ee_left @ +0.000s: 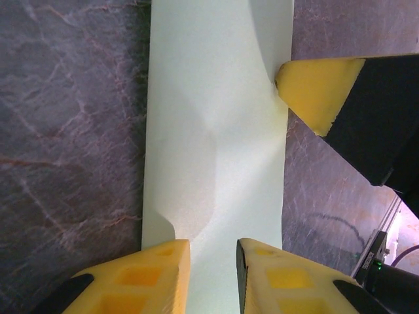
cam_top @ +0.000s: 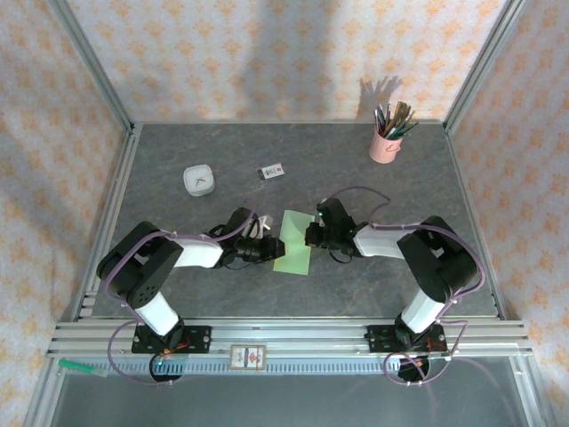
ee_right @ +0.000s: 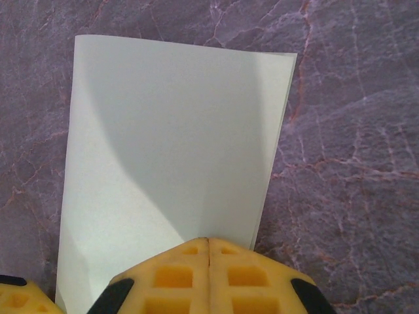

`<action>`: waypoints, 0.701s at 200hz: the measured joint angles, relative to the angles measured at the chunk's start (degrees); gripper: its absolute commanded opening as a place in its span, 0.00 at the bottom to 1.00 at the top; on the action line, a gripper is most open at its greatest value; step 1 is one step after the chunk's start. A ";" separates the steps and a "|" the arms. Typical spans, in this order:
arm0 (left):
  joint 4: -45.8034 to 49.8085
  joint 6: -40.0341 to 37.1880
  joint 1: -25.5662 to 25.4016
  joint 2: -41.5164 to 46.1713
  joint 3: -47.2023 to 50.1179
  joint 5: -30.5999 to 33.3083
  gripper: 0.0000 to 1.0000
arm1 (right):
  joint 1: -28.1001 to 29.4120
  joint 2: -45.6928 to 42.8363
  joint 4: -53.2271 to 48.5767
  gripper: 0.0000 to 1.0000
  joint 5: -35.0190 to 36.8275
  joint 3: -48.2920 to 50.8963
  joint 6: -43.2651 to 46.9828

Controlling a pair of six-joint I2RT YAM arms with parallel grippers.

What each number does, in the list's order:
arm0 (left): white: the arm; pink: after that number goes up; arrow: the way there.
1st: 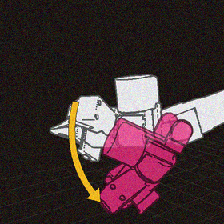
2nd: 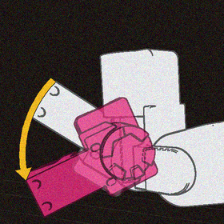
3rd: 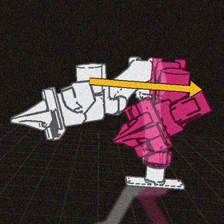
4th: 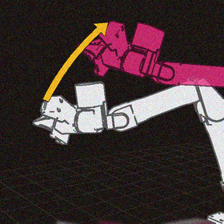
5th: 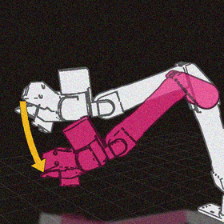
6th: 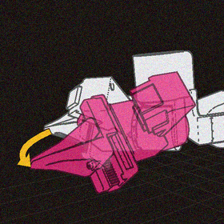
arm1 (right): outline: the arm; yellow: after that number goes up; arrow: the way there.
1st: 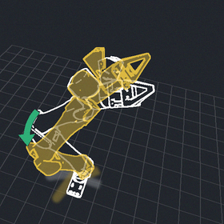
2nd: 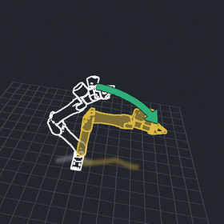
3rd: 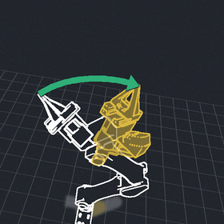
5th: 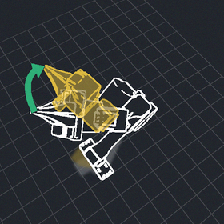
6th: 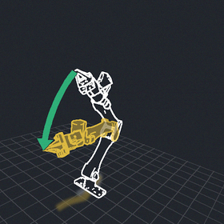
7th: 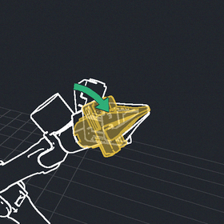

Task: Fold a paper plane with a square sheet of paper (pick it up from the middle)
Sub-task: First fold the square sheet of paper in half at the center of the table.

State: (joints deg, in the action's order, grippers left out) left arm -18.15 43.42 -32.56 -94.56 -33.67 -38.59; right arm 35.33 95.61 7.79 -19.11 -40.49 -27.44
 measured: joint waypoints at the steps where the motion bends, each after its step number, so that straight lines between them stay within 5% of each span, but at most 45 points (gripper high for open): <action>1: -0.02 0.00 0.00 0.00 0.00 0.00 0.29 | 0.00 0.00 -0.02 0.03 0.04 0.00 0.00; 78: 1.18 -2.19 0.04 -0.83 -0.70 0.46 0.26 | -0.02 -0.90 -3.85 0.25 1.20 -1.60 0.66; 140: 5.95 -4.37 -0.09 -1.14 -3.13 0.68 0.25 | -0.13 -1.25 -6.32 0.23 1.60 -2.43 0.66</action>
State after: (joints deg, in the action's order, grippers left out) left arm -12.21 39.05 -32.64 -95.70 -36.80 -37.91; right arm 35.20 94.37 1.48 -17.52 -42.92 -26.79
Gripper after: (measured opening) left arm 0.252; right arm 0.244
